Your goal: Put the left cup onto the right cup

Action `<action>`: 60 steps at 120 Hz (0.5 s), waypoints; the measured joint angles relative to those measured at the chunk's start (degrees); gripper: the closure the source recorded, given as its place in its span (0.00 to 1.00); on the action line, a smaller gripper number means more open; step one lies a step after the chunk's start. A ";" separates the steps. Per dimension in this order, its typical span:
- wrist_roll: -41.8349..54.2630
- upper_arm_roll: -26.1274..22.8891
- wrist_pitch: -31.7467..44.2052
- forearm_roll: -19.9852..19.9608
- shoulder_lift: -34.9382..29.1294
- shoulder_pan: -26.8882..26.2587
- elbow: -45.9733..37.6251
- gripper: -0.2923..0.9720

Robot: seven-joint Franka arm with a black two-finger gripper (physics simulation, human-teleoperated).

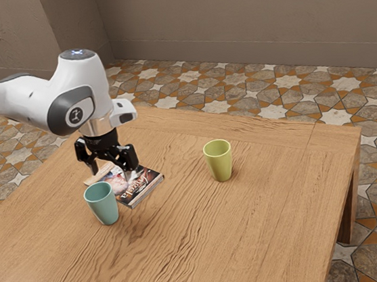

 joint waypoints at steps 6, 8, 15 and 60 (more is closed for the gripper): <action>-0.12 0.02 0.29 -0.01 0.33 0.50 -0.01 0.23; -0.16 0.03 0.37 -0.01 0.52 0.67 0.01 0.23; -0.29 0.04 0.78 -0.01 1.30 1.29 -0.01 0.23; -0.96 0.21 4.36 -0.02 5.48 3.61 -0.31 0.23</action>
